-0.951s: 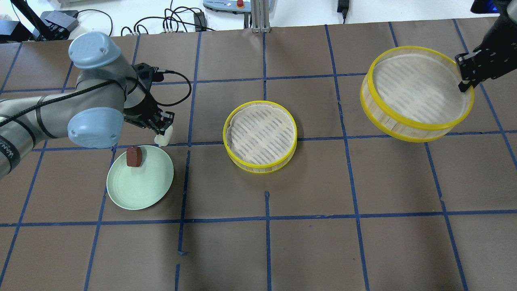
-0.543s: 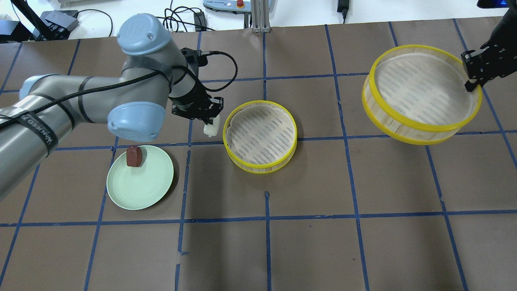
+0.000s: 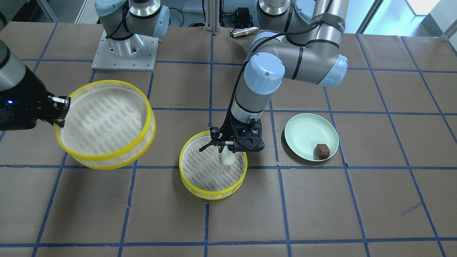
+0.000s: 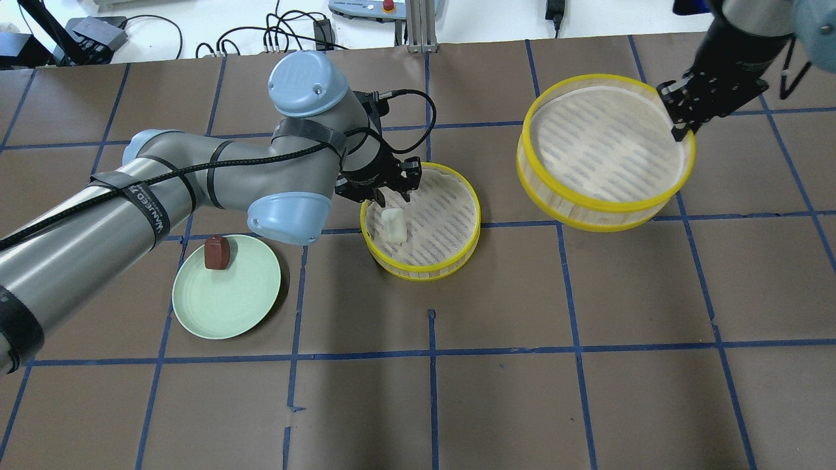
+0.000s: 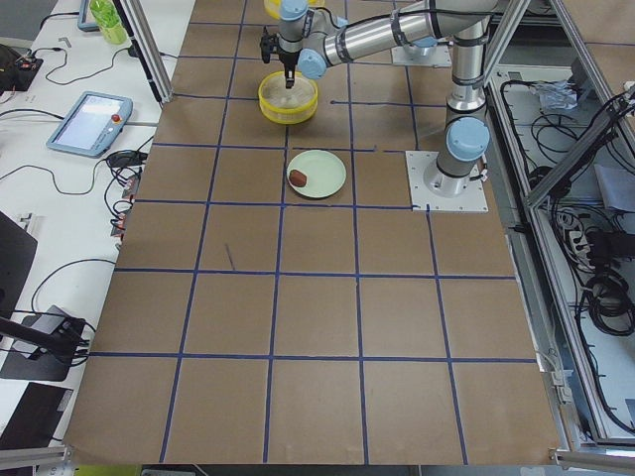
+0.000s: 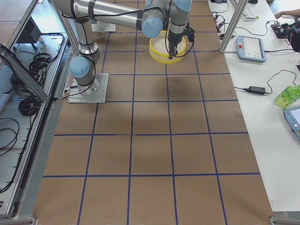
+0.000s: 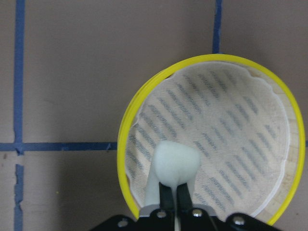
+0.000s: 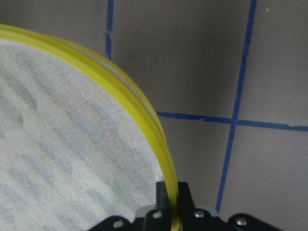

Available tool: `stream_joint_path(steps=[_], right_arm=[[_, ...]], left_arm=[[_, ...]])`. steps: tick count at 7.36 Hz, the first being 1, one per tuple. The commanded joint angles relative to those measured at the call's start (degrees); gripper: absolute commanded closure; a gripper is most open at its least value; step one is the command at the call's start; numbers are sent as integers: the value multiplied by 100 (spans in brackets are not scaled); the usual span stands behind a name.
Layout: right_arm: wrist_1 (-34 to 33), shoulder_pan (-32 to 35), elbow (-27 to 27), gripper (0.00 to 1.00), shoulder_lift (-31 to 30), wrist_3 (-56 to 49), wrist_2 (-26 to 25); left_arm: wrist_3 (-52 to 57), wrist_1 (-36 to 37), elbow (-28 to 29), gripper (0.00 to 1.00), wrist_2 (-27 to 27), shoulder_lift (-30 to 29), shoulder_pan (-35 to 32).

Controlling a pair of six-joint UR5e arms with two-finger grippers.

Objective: Stack buns with steamer

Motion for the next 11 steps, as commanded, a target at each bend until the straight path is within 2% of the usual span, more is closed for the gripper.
stream_joint_path(steps=[1, 2, 3, 6, 7, 9, 11], right_arm=[[-140, 316, 37, 92, 163, 117, 29], [-175, 351, 38, 92, 233, 221, 82], [-532, 482, 38, 92, 556, 475, 82], [-1289, 1586, 46, 92, 1111, 2054, 82], [-1518, 1938, 72, 92, 1322, 2425, 39], [-1818, 2231, 309, 92, 1438, 2665, 46], [-1907, 2398, 398, 92, 1517, 2841, 21]], left_arm=[[22, 17, 7, 0, 63, 40, -16], [1084, -27, -36, 0, 212, 154, 175], [1938, -88, -176, 0, 796, 225, 751], [5170, -115, -1185, 0, 882, 603, 2824], [5903, -115, -1310, 0, 847, 569, 3414], [5859, -115, -1302, 1, 785, 367, 3570], [5341, -124, -1284, 1, 583, 340, 3561]])
